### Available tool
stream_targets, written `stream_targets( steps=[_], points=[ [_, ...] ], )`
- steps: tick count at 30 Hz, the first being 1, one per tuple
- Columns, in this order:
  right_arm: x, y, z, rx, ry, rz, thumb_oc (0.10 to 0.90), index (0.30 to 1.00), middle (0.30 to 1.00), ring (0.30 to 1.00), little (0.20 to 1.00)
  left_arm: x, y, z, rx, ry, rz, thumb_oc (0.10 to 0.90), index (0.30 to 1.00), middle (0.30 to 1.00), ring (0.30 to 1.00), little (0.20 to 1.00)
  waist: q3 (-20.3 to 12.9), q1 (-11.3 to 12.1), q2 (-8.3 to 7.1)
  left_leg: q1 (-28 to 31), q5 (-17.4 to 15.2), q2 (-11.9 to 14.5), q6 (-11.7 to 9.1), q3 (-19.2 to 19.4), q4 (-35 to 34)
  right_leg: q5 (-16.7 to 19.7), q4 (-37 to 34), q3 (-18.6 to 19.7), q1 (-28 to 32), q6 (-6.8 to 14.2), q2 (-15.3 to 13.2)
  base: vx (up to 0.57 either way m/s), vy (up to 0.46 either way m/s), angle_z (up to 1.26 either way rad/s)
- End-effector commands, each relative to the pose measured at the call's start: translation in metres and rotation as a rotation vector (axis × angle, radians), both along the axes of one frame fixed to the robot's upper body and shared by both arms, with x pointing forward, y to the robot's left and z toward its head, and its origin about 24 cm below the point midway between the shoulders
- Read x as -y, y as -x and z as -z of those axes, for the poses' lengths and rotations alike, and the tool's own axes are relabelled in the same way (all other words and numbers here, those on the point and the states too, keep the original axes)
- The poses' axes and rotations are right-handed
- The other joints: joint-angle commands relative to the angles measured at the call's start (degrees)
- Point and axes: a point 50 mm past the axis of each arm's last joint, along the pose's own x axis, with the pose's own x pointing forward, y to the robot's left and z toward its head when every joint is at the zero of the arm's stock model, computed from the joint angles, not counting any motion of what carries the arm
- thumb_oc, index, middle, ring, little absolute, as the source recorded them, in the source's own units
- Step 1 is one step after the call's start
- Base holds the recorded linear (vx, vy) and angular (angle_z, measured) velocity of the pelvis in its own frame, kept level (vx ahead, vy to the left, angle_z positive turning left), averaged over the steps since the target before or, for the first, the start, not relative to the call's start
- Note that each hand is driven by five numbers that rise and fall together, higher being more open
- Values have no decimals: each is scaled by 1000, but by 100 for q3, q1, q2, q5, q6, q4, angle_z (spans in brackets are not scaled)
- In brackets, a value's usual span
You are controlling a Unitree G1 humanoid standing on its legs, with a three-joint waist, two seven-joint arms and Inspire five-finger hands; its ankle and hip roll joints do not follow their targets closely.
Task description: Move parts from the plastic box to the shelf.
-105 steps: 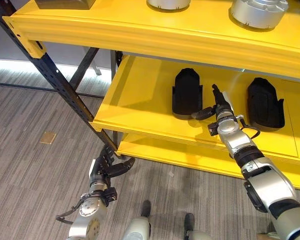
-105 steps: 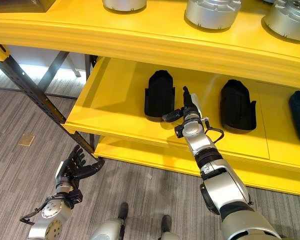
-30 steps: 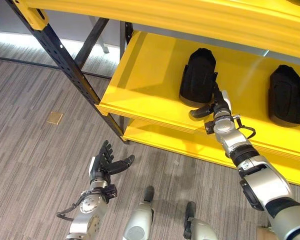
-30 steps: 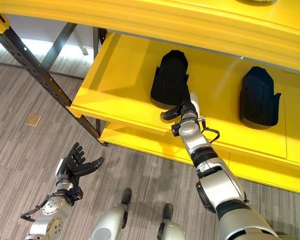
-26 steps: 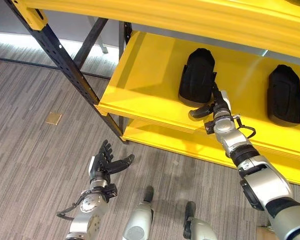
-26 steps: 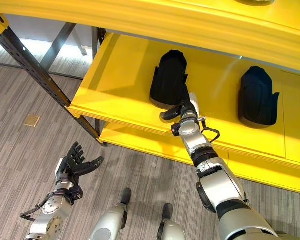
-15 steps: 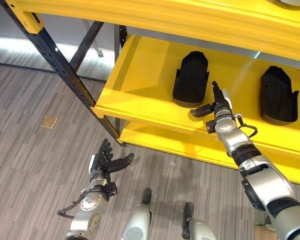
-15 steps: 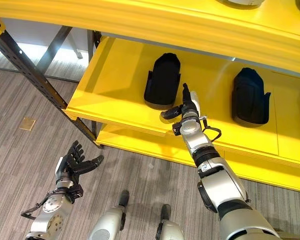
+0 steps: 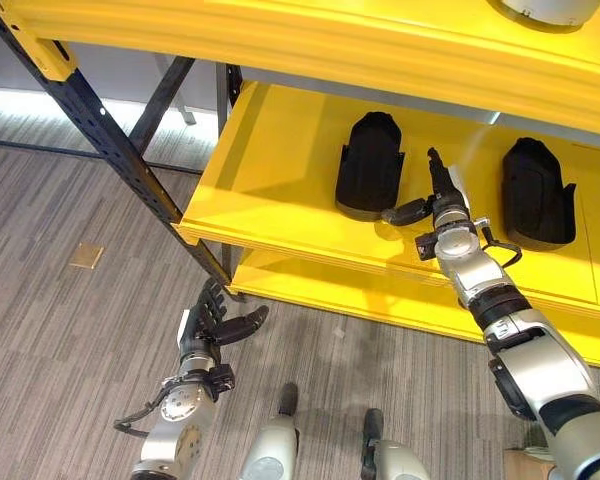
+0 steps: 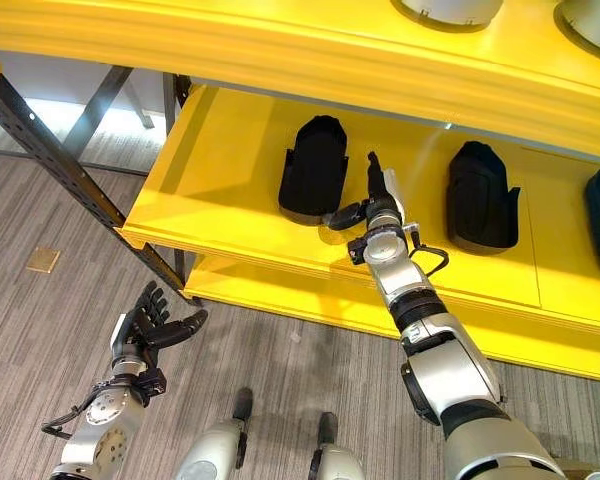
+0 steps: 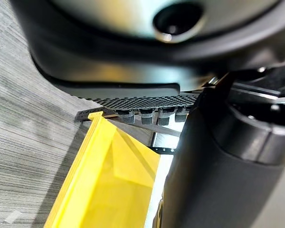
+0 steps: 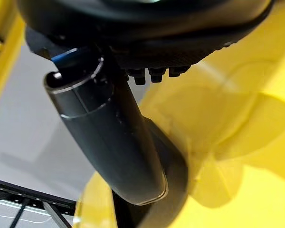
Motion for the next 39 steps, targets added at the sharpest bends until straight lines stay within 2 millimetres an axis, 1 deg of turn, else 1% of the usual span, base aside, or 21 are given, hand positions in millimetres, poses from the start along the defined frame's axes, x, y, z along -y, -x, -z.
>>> stream_targets(
  steps=[1, 7, 11, 12, 16, 19, 22, 27, 31, 33, 35, 39],
  points=[
    [-3, 1, -43, 211, -6, -37, 900, 1000, 1000, 1000, 1000, -8, -2, -27, 150, -43, 14, 900, 1000, 1000, 1000, 1000, -846, 10, -360, -193, -692, 569, -196, 65, 408, -120, -90, 64, 95, 363, -728, 0, 0, 0],
    [-10, 12, -42, 264, -55, -108, 900, 1000, 1000, 1000, 1000, -7, 0, -22, 124, -33, 5, 900, 1000, 1000, 1000, 1000, -982, -104, -379, -13, -636, 609, -215, 123, 192, -81, -215, 68, 197, 364, -692, 11, -6, -1],
    [-15, 20, -37, 275, -106, -153, 900, 1000, 1000, 1000, 1000, -6, 1, -20, 118, -21, -6, 900, 1000, 1000, 1000, 1000, -1063, -193, -396, 97, -608, 668, -227, 189, 92, -71, -264, 123, 206, 360, -661, 14, -8, -4],
    [-14, 25, -32, 273, -123, -167, 900, 1000, 1000, 1000, 1000, -6, 3, -19, 115, -15, -12, 900, 1000, 1000, 1000, 1000, -1097, -237, -403, 151, -596, 686, -232, 217, 46, -65, -291, 147, 231, 362, -645, 24, -5, -10],
    [-10, 31, -26, 274, -134, -170, 900, 1000, 1000, 1000, 1000, -7, 4, -17, 105, -17, -23, 900, 1000, 1000, 1000, 1000, -1139, -301, -408, 217, -592, 720, -242, 264, 8, -44, -339, 191, 258, 368, -636, 9, -5, -6],
    [-6, 39, -21, 280, -148, -180, 900, 1000, 1000, 1000, 1000, -9, 7, -16, 101, -18, -39, 900, 1000, 1000, 1000, 1000, -1192, -371, -400, 296, -604, 756, -243, 319, -25, -27, -385, 269, 275, 373, -613, 18, 0, -14],
    [-4, 50, -7, 267, -194, -194, 900, 1000, 1000, 1000, 1000, -9, 9, -15, 95, -14, -49, 900, 1000, 1000, 1000, 1000, -1211, -455, -382, 365, -605, 788, -239, 373, -57, -18, -401, 339, 278, 384, -599, 16, 11, -18],
    [4, 75, 18, 237, -277, -203, 900, 1000, 1000, 1000, 1000, -10, 17, -9, 69, -5, -71, 900, 1000, 1000, 1000, 1000, -1247, -623, -352, 463, -615, 830, -236, 487, -92, -5, -427, 443, 266, 393, -583, 4, 13, -15],
    [19, 100, 35, 219, -326, -189, 900, 1000, 1000, 1000, 1000, -14, 25, -5, 45, -12, -87, 900, 1000, 1000, 1000, 1000, -1276, -756, -322, 525, -646, 847, -221, 558, -101, -10, -441, 508, 268, 400, -571, 11, 17, -10],
    [31, 117, 50, 192, -367, -148, 900, 1000, 1000, 1000, 1000, -15, 29, -3, 32, -15, -93, 900, 1000, 1000, 1000, 1000, -1288, -846, -303, 567, -665, 856, -213, 605, -102, -11, -446, 528, 275, 411, -574, 10, 26, -23],
    [38, 130, 58, 183, -383, -125, 900, 1000, 1000, 1000, 1000, -16, 32, -2, 26, -17, -99, 900, 1000, 1000, 1000, 1000, -1290, -922, -290, 588, -675, 857, -208, 639, -108, -6, -452, 544, 275, 421, -570, 2, 12, -2],
    [54, 158, 81, 128, -426, -57, 900, 1000, 1000, 1000, 1000, -20, 40, 4, 2, -22, -127, 900, 1000, 1000, 1000, 1000, -1331, -1074, -276, 632, -724, 859, -191, 714, -88, 29, -471, 615, 254, 450, -581, 4, 23, -5]
  ],
)
